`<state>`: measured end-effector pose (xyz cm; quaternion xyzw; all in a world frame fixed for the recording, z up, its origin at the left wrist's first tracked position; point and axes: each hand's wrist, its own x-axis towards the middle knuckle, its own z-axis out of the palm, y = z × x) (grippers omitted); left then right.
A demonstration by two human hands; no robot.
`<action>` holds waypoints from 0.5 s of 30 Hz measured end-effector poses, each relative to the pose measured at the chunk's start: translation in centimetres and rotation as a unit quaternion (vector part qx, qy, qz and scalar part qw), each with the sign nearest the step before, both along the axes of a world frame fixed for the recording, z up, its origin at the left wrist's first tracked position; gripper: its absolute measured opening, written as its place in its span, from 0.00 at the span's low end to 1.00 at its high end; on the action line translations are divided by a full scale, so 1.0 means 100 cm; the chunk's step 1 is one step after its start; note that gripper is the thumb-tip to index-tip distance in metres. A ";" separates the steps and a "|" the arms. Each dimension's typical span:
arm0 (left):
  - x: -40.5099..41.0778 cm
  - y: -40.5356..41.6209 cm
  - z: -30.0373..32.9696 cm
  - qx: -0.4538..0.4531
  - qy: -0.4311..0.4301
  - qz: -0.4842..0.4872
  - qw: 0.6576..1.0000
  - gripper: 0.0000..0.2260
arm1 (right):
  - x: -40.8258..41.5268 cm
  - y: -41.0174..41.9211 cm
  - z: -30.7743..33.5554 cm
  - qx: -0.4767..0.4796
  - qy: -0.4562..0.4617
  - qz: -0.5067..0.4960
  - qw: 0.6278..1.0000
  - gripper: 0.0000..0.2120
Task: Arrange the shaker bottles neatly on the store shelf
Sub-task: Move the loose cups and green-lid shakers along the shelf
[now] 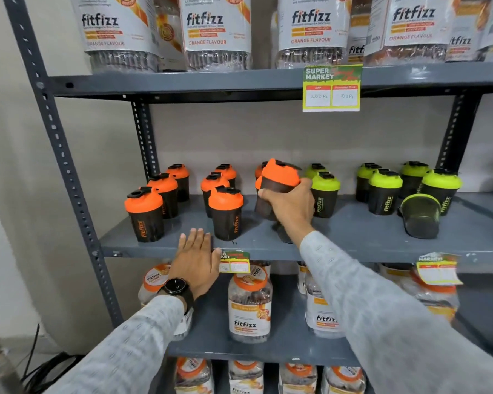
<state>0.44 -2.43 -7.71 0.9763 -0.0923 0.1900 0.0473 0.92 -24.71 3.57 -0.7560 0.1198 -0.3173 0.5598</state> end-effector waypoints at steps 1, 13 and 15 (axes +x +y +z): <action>0.002 0.002 -0.002 0.003 0.006 -0.001 1.000 0.29 | -0.001 0.008 -0.006 -0.010 -0.005 -0.002 1.000 0.40; 0.005 0.009 -0.007 0.011 -0.003 -0.020 1.000 0.30 | -0.017 0.050 -0.039 -0.126 -0.028 -0.025 0.991 0.50; 0.005 0.010 -0.007 0.020 -0.005 -0.020 1.000 0.31 | -0.021 0.054 -0.042 -0.146 -0.031 -0.039 0.988 0.52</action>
